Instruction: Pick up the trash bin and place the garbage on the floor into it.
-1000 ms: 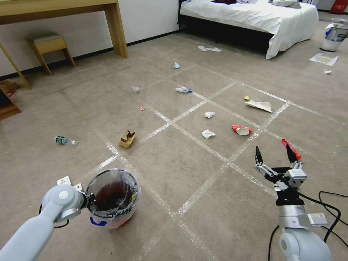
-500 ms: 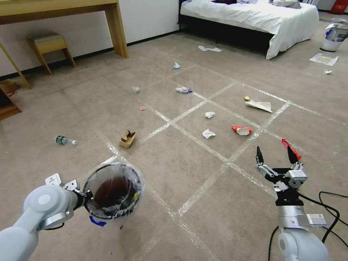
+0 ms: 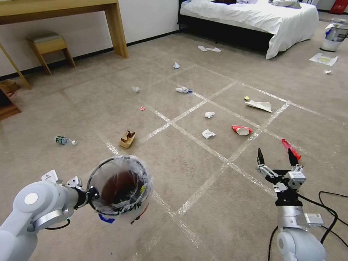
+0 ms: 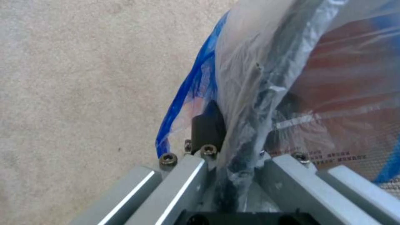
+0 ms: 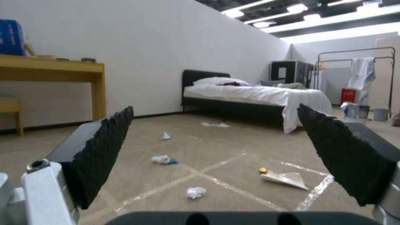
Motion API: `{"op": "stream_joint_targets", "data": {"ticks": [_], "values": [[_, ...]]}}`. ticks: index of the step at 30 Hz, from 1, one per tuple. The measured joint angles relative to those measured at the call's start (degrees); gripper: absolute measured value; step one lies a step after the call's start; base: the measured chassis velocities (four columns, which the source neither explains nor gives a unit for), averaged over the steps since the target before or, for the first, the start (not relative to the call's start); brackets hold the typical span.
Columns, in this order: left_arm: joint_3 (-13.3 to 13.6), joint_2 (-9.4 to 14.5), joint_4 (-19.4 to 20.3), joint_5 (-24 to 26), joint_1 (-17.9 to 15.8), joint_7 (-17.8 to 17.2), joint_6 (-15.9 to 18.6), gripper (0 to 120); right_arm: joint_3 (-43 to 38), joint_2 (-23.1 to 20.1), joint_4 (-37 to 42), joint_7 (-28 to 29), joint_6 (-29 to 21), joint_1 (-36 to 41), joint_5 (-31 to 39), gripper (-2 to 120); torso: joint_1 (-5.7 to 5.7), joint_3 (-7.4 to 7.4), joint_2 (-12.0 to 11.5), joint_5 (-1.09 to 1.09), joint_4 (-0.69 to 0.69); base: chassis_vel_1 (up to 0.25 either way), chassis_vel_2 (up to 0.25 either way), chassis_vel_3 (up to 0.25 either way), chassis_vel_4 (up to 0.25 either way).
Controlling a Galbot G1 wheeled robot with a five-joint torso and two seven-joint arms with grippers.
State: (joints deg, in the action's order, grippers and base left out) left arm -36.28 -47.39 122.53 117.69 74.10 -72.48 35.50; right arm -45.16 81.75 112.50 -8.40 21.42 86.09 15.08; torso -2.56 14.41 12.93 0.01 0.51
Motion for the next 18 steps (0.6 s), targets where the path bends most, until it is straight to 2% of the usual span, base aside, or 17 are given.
{"op": "stream_joint_targets", "data": {"ticks": [9, 18], "values": [[-0.8, -0.5, 0.2, 1.0, -1.2, -0.7, -0.4, 0, 0.4, 1.3, -1.1, -0.4, 0.5, -0.6, -1.1, 100, 0.00, 0.00, 0.0, 0.00, 0.00, 0.000, 0.000, 0.000, 0.000], [-1.2, -0.3, 0.6, 0.7, -0.5, -0.9, -0.4, 0, 0.4, 1.5, -0.2, -0.6, 0.6, -0.2, -1.5, 100, 0.00, 0.00, 0.0, 0.00, 0.00, -0.029, 0.025, 0.028, -0.025]]}}
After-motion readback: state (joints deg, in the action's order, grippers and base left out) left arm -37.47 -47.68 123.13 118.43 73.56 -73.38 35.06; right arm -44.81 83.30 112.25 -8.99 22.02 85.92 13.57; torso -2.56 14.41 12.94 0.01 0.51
